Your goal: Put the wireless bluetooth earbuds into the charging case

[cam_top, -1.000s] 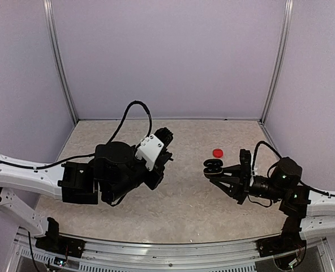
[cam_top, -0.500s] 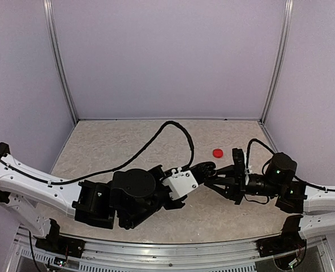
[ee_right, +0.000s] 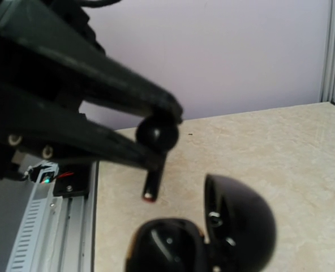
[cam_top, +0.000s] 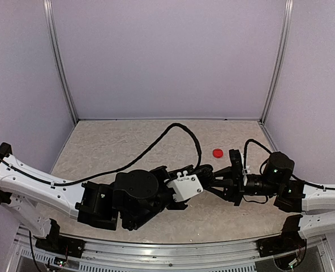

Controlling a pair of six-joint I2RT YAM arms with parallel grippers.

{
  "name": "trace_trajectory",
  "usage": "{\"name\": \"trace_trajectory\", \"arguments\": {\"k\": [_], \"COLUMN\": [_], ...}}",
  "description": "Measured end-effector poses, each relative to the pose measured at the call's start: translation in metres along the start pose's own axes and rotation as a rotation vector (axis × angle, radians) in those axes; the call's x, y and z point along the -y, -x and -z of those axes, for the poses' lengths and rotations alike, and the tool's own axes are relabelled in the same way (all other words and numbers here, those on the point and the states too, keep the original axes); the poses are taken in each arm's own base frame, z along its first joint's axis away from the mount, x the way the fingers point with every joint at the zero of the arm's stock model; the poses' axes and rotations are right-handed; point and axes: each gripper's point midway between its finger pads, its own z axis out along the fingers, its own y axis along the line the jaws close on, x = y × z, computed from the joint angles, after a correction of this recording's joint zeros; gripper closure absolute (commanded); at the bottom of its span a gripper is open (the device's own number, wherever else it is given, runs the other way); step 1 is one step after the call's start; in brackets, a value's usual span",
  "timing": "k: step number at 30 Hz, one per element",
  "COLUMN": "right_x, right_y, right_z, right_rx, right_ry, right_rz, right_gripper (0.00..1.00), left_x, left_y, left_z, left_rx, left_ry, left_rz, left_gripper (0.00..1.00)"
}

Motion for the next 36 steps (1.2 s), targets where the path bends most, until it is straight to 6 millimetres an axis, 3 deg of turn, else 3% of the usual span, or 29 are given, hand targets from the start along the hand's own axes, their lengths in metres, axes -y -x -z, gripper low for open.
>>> {"name": "trace_trajectory", "arguments": {"k": [36], "right_x": [-0.0097], "right_y": [0.0018], "right_z": [-0.0051], "right_rx": [-0.01], "right_ry": [0.05], "right_rz": [-0.138], "right_gripper": [1.0], "left_x": [0.007], "left_y": [-0.0029], "left_z": [-0.0057], "left_rx": [-0.009], "left_ry": [0.015], "left_rz": [-0.108], "left_gripper": [0.85]}}
